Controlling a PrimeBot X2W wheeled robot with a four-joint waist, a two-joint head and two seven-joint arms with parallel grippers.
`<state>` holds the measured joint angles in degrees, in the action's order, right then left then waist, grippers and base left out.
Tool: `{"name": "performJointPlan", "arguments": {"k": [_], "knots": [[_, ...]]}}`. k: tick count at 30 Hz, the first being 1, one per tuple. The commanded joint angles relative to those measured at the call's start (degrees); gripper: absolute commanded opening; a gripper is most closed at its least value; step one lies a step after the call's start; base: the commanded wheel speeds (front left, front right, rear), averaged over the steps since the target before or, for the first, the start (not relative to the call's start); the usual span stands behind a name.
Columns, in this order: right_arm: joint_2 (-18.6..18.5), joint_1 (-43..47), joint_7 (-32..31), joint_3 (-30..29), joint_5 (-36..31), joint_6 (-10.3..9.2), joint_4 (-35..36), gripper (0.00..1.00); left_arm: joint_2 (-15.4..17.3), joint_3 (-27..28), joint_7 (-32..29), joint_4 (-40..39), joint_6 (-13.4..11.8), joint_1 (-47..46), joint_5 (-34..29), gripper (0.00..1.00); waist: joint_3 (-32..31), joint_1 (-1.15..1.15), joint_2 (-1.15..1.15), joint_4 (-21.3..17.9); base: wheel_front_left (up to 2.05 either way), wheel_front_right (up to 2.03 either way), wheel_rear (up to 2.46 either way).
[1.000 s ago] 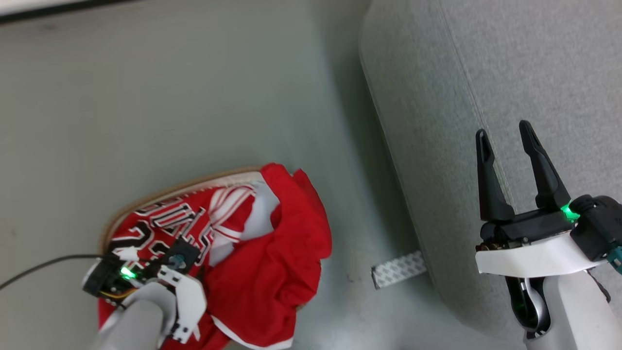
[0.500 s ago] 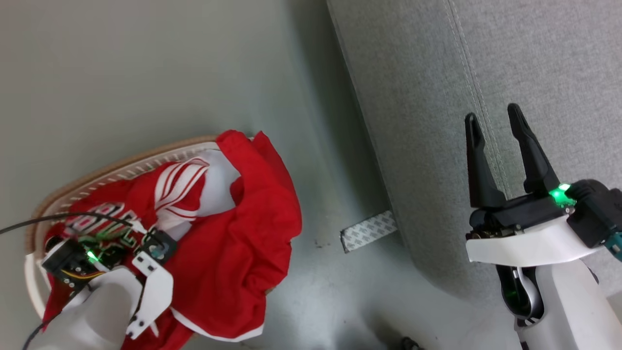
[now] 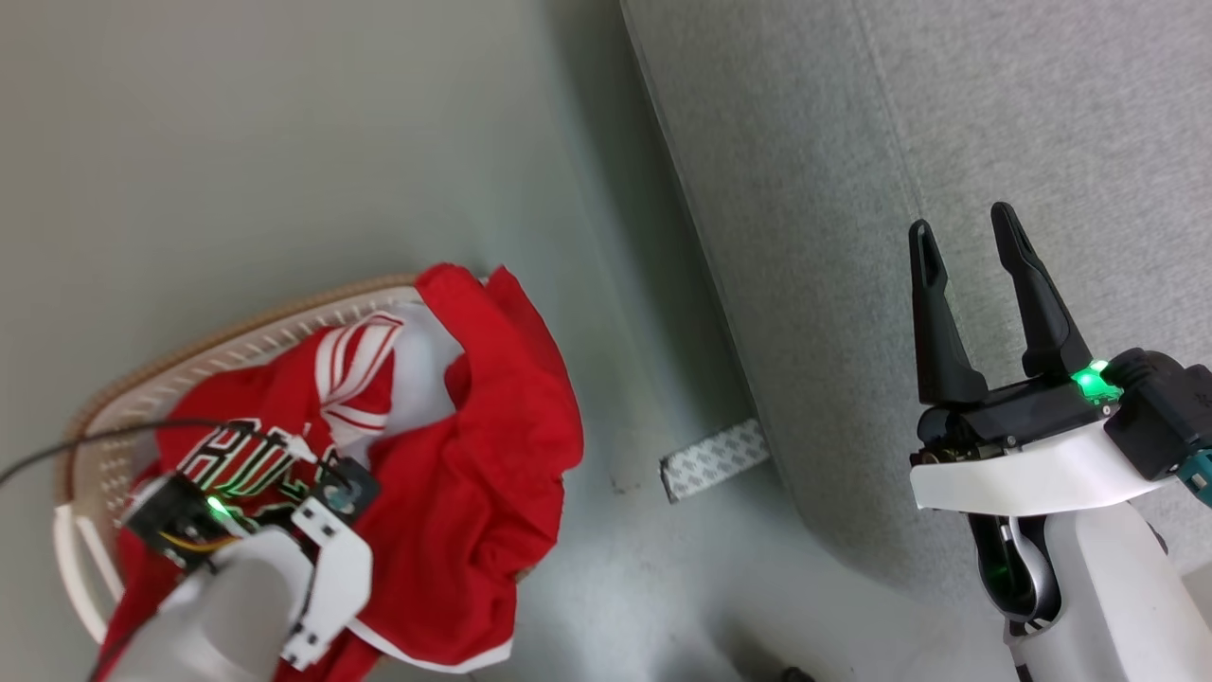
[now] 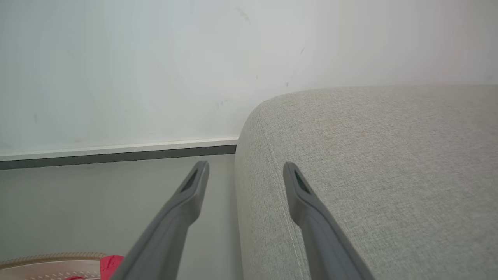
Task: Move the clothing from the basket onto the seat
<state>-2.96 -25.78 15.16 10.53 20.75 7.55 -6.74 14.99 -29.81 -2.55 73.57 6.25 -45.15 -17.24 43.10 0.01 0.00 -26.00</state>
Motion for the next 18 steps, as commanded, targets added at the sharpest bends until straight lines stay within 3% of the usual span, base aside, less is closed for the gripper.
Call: {"name": "performJointPlan", "arguments": {"k": [1,7,18], "knots": [[0.1,0.2,0.0,-0.3,-0.6,-0.12,-0.1,1.00,-0.6,0.3,0.8,0.1,-0.3,1.2,0.9,0.00,-2.6,-0.01,0.00,1.2,0.00,0.00,0.00],[0.0,2.2,0.0,-1.6,-3.0,-0.12,-1.2,1.00,-4.9,2.8,5.3,0.0,-1.3,3.7,5.4,0.00,-11.2,-0.01,0.00,4.3,0.00,0.00,0.00],[-1.0,6.6,0.0,-2.6,-6.5,-0.12,-2.3,1.00,-9.6,6.3,15.6,-0.4,-0.1,8.5,12.5,0.00,-26.7,-0.01,0.00,11.1,0.00,0.00,0.00]]}}
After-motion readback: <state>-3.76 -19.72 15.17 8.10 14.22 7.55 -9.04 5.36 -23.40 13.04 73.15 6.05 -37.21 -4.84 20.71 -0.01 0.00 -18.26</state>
